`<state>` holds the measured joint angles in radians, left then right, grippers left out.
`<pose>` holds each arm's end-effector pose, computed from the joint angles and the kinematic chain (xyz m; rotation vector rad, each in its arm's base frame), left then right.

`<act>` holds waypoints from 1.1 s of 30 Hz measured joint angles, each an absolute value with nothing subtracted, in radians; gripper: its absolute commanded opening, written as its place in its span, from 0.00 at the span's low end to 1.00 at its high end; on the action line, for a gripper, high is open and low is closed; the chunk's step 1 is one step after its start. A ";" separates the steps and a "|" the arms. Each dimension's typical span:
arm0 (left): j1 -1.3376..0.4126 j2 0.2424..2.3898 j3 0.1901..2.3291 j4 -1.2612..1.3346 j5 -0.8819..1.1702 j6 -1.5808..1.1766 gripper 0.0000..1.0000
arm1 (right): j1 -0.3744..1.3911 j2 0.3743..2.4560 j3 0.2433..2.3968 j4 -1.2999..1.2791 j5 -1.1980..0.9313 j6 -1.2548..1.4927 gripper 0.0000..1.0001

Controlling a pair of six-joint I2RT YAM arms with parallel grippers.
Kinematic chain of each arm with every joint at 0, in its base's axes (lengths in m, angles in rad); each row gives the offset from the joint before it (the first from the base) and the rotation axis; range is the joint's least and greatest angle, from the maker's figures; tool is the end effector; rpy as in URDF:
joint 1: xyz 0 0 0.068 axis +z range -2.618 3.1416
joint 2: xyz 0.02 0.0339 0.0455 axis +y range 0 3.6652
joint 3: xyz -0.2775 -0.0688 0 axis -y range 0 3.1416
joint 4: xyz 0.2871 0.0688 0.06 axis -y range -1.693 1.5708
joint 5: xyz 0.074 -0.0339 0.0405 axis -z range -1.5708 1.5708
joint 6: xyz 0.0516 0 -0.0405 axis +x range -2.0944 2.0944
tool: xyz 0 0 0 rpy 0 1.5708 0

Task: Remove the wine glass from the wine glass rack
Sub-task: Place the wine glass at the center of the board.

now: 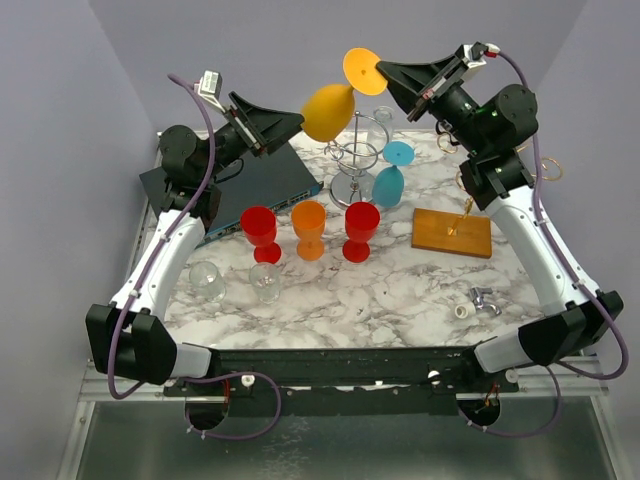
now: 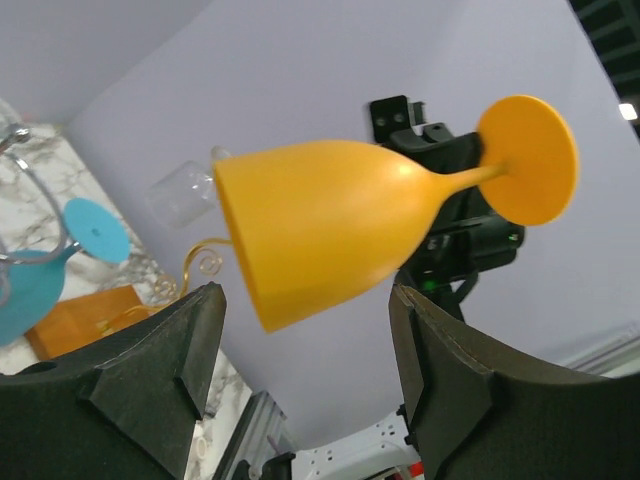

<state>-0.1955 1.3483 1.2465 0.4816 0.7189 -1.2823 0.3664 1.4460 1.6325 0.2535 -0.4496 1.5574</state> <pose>0.3419 -0.1023 0.4565 -0.0552 1.4903 -1.6586 0.3332 0.1519 0.5523 0.3514 1.3783 1.9050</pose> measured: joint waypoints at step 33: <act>-0.185 1.282 1.235 0.868 0.727 -1.606 0.00 | 0.406 1.477 1.551 0.389 -0.406 1.690 0.14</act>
<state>-0.1848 1.2816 1.2354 0.8677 0.7273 -1.6058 0.4061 1.4773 1.5513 0.3889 -0.4065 1.6901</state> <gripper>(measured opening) 0.073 0.014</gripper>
